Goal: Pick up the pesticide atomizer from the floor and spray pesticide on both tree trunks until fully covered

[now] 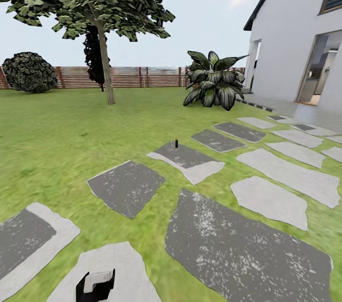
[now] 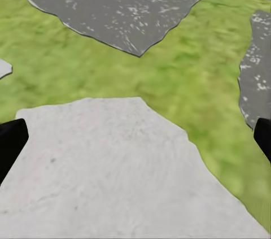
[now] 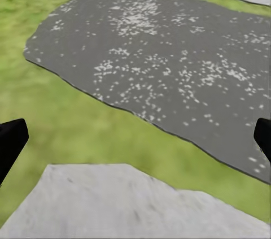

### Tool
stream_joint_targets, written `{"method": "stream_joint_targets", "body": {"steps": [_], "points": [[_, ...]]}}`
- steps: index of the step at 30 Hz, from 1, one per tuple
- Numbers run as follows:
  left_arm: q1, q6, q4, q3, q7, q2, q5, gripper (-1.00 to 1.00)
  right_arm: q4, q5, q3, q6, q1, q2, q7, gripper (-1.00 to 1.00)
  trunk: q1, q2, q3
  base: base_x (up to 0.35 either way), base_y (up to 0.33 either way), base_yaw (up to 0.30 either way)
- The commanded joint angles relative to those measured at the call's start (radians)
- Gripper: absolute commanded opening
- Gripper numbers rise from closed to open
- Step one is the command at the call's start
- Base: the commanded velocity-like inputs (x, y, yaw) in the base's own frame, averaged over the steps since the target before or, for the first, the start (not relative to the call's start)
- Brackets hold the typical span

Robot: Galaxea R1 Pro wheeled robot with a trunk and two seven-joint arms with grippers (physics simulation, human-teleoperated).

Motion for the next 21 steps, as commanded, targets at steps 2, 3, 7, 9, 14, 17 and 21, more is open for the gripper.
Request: {"method": "stream_joint_targets", "body": {"steps": [2, 3, 7, 9, 14, 17, 21], "points": [[0.000, 0.000, 0.000, 0.000, 0.000, 0.000, 0.000, 1.00, 0.000, 0.000, 0.000, 0.000, 0.000, 0.000, 0.000, 1.00, 0.000, 0.000, 0.000, 0.339, 0.000, 0.000], [0.000, 0.000, 0.000, 0.000, 0.000, 0.000, 0.000, 1.00, 0.000, 0.000, 0.000, 0.000, 0.000, 0.000, 0.000, 1.00, 0.000, 0.000, 0.000, 0.339, 0.000, 0.000], [0.000, 0.000, 0.000, 0.000, 0.000, 0.000, -0.001, 1.00, 0.000, 0.000, 0.000, 0.000, 0.000, 0.000, 0.000, 1.00, 0.000, 0.000, 0.000, 0.339, 0.000, 0.000], [0.000, 0.000, 0.000, 0.000, 0.000, 0.000, -0.001, 1.00, 0.000, 0.000, 0.000, 0.000, 0.000, 0.000, 0.000, 1.00, 0.000, 0.000, 0.000, 0.339, 0.000, 0.000], [0.000, 0.000, 0.000, 0.000, 0.000, 0.000, -0.001, 1.00, 0.000, 0.000, 0.000, 0.000, 0.000, 0.000, 0.000, 1.00, 0.000, 0.000, 0.000, 0.339, 0.000, 0.000], [0.000, -0.001, 0.000, 0.000, 0.000, 0.000, -0.001, 1.00, 0.000, 0.000, 0.000, 0.000, 0.000, 0.000, 0.000, 1.00, 0.000, 0.000, 0.000, 0.339, -0.002, 0.000], [0.000, 0.000, 0.000, 0.000, 0.000, 0.000, -0.001, 1.00, 0.000, 0.000, 0.000, 0.000, 0.000, 0.000, 0.000, 1.00, 0.000, 0.000, 0.000, 0.339, -0.046, 0.000]]}}
